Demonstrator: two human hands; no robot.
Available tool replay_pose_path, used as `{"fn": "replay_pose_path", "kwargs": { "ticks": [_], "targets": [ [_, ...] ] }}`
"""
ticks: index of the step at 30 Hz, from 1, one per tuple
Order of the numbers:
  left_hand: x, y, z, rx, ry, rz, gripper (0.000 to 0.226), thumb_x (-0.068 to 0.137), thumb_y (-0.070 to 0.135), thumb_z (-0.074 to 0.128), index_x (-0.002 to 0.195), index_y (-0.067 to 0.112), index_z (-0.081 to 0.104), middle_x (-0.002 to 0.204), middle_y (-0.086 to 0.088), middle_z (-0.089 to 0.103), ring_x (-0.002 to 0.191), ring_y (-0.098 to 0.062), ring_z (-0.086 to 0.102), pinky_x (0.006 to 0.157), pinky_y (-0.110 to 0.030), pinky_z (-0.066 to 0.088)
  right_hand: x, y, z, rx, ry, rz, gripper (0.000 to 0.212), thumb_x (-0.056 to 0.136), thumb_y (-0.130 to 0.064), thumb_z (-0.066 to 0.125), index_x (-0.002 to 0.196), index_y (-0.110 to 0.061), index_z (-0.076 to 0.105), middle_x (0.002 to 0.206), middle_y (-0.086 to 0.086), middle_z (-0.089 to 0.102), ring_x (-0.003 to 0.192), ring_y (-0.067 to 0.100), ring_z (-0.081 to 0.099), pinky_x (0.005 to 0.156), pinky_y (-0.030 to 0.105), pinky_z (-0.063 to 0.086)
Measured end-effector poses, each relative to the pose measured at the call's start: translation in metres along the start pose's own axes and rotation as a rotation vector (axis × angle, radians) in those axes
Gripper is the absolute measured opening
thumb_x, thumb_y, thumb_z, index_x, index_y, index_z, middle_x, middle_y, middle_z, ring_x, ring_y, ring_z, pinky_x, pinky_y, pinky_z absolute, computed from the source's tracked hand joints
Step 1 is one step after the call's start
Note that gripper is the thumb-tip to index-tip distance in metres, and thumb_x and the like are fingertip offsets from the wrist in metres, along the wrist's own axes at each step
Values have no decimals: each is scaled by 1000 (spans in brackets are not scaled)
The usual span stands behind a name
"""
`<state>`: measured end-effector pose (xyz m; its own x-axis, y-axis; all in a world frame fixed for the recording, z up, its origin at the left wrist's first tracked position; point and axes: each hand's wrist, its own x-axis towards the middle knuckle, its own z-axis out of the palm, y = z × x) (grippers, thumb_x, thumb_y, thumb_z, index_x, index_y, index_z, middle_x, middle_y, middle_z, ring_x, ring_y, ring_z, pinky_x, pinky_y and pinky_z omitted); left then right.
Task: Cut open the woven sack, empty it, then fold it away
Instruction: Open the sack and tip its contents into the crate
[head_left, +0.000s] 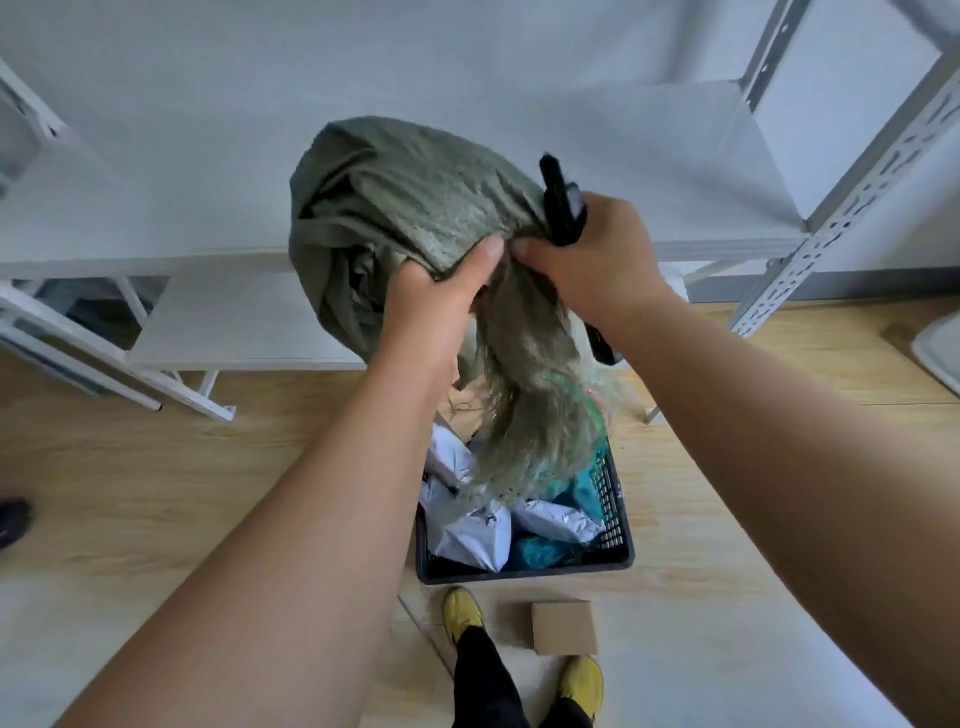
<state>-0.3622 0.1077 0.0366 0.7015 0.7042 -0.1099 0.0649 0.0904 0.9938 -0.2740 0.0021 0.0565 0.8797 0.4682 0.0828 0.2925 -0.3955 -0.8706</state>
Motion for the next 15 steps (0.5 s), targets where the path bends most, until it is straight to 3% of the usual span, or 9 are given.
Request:
{"fn": "replay_pose_path", "kwargs": {
  "ticks": [3, 7, 9, 12, 15],
  "targets": [
    [-1, 0, -10, -71, -102, 16, 48, 73, 42, 78, 113, 17, 67, 113, 2, 71, 106, -16, 67, 95, -38, 52, 3, -12, -9, -25, 38, -99, 41, 78, -25, 72, 60, -23, 35, 58, -9, 40, 60, 13, 41, 53, 25, 30],
    [-7, -8, -23, 173, -283, 2, 54, 67, 48, 80, 114, 25, 63, 112, 11, 70, 103, -7, 67, 88, -28, 53, 10, -18, -17, -99, -32, -91, 45, 79, -28, 73, 60, -20, 33, 57, -5, 37, 64, 16, 41, 55, 29, 29],
    [-12, -23, -22, 251, -386, -15, 57, 67, 46, 81, 117, 26, 61, 115, 11, 69, 108, -5, 64, 94, -28, 49, 12, -19, -18, -61, -69, -77, 44, 78, -29, 74, 61, -20, 35, 59, -4, 38, 62, 15, 42, 59, 27, 32],
    [-19, -33, -11, 224, -301, -16, 45, 78, 36, 76, 119, 21, 62, 110, 11, 70, 102, -1, 65, 92, -25, 50, 9, -24, -14, 23, -138, -79, 40, 78, -29, 76, 65, -20, 39, 61, -4, 40, 59, 11, 42, 58, 24, 34],
    [-14, -29, -8, 197, -144, 43, 26, 81, 31, 72, 106, 22, 68, 105, 6, 73, 100, -10, 68, 96, -37, 51, 5, -24, -12, 123, -133, -119, 28, 79, -26, 77, 73, -18, 51, 62, -12, 47, 55, 1, 47, 59, 18, 40]
  ]
}}
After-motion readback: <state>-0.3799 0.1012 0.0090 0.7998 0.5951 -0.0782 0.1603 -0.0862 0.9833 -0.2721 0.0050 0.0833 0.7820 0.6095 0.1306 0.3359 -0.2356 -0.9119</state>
